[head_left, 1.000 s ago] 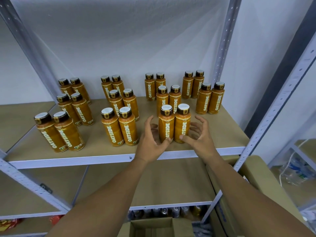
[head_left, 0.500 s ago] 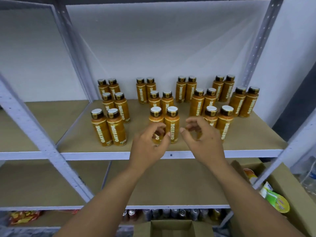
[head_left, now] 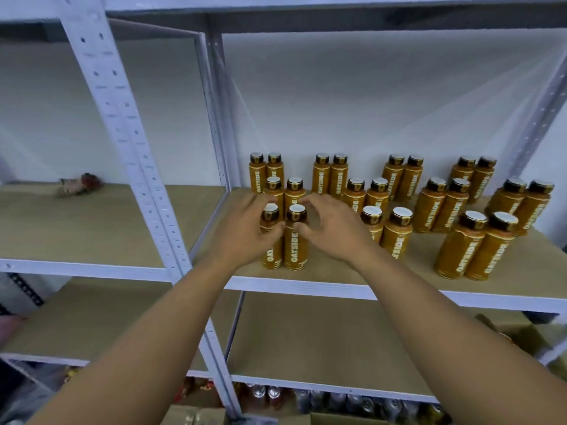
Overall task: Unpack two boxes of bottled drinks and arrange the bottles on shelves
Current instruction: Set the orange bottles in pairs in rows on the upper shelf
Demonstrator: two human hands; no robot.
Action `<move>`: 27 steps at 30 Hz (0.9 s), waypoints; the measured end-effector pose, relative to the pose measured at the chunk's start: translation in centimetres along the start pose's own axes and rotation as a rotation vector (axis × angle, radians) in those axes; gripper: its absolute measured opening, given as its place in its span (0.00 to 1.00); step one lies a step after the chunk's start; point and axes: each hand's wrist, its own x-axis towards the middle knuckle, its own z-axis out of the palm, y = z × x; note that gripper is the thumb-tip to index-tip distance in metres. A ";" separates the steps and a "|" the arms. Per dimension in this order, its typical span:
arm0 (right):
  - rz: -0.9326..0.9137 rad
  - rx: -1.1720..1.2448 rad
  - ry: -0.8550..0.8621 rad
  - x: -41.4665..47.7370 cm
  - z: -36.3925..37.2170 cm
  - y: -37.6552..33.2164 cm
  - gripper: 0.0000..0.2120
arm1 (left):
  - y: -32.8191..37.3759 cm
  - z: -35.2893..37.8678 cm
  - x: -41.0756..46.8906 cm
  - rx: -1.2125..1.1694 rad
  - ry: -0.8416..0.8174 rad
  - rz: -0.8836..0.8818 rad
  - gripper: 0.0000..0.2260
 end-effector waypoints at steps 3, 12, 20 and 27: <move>0.032 -0.026 -0.090 1.4 1.0 0.0 0.31 | -1.7 -0.3 0.6 0.025 -0.056 -0.010 0.25; 0.062 0.028 -0.148 2.2 2.9 0.7 0.29 | -3.6 0.9 1.6 -0.266 -0.325 -0.092 0.30; 0.096 0.077 -0.104 2.3 4.1 0.6 0.30 | -5.2 1.3 0.7 -0.330 -0.279 -0.093 0.31; 0.111 0.089 -0.095 2.7 5.3 -0.8 0.31 | -6.2 0.5 -0.1 -0.346 -0.240 -0.096 0.31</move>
